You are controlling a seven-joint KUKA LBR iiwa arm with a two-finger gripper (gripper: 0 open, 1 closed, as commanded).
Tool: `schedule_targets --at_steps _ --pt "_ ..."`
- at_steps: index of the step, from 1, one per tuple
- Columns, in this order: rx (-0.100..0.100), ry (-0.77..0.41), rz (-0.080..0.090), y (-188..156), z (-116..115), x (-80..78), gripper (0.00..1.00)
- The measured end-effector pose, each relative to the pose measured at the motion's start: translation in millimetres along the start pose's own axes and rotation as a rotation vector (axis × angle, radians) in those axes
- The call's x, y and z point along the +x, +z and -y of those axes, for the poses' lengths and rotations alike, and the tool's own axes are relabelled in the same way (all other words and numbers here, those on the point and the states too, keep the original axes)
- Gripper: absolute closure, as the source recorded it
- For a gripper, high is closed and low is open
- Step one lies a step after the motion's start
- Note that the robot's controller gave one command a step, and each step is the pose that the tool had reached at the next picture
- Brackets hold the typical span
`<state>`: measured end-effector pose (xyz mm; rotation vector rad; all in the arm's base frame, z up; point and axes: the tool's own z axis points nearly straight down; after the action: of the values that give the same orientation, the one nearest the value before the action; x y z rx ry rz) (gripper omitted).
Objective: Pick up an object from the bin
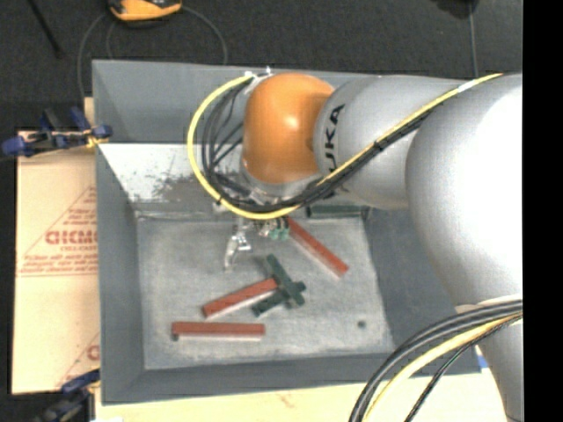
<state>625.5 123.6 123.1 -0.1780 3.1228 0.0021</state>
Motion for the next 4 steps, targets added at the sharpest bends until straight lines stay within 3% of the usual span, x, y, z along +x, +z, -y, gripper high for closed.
schedule_targets --at_steps 1,2,3,4 --pt "-0.001 -0.316 -0.012 15.3 11.6 58.0 0.0" --pt "-0.019 -0.281 -0.044 39.0 35.6 44.9 1.0" --pt "-0.018 -0.28 -0.042 38.8 36.0 44.5 1.0" --pt "-0.007 -0.369 -0.01 35.5 28.7 58.5 1.0"
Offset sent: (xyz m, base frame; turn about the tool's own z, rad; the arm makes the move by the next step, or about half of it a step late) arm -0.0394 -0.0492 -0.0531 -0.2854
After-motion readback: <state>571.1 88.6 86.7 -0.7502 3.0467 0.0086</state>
